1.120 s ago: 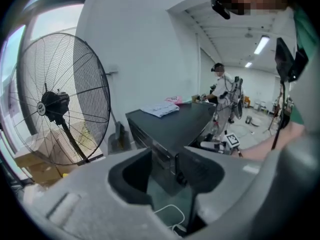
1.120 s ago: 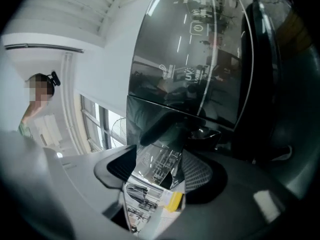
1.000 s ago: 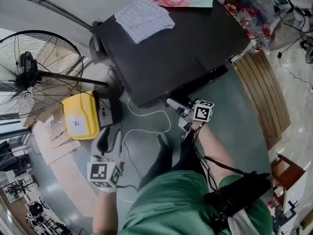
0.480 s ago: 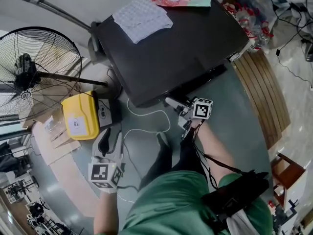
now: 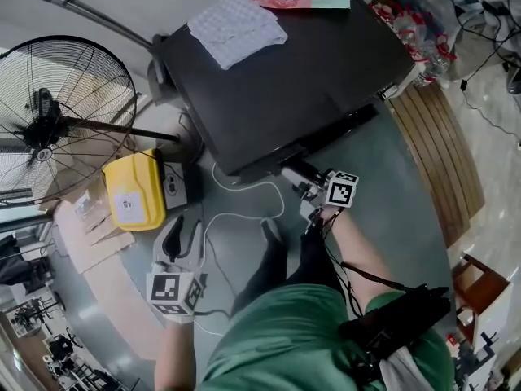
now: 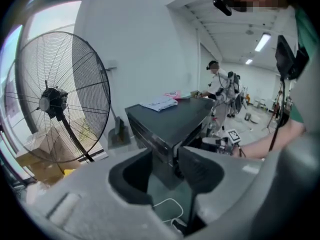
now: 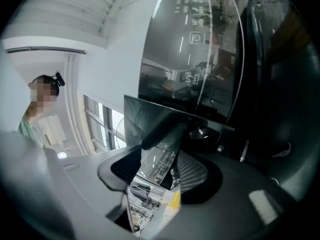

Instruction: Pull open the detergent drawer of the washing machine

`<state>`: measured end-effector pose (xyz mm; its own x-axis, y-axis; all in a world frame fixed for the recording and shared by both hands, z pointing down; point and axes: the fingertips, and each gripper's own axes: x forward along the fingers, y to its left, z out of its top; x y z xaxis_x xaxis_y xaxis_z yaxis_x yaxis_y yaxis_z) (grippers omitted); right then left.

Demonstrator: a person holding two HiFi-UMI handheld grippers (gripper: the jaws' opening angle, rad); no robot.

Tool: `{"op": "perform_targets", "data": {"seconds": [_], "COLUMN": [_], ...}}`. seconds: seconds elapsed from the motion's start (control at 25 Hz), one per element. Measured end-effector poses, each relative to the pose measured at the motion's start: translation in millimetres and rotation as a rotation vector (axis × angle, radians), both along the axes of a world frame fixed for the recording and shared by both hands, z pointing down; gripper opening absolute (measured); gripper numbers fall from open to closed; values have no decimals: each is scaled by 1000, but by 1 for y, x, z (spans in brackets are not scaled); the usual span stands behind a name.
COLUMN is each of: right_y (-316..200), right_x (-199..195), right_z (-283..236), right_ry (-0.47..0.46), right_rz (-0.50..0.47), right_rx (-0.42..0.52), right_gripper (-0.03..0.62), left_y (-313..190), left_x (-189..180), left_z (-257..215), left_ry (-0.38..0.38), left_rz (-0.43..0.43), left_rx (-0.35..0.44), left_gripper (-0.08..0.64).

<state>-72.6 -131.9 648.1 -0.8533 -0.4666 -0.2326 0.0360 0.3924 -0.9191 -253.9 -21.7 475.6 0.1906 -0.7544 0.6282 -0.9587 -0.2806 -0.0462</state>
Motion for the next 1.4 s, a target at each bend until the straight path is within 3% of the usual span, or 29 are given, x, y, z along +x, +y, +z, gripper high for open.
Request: {"op": "perform_targets", "data": {"seconds": [0.2, 1.04, 1.4], "right_y": [32, 95, 127], "right_x": [13, 53, 54], "right_z": [1, 6, 5], "right_ry": [21, 2, 51], "right_rz": [3, 104, 110], "right_rx": [-17, -68, -64], "right_gripper": [224, 225, 218], "left_y": [-5, -26, -26], "left_x": [5, 79, 98], "left_z": [7, -8, -9], "left_ry": [22, 33, 57], "left_rz": [20, 279, 355], "left_rx": [-3, 38, 47], "left_gripper": [161, 161, 161]}}
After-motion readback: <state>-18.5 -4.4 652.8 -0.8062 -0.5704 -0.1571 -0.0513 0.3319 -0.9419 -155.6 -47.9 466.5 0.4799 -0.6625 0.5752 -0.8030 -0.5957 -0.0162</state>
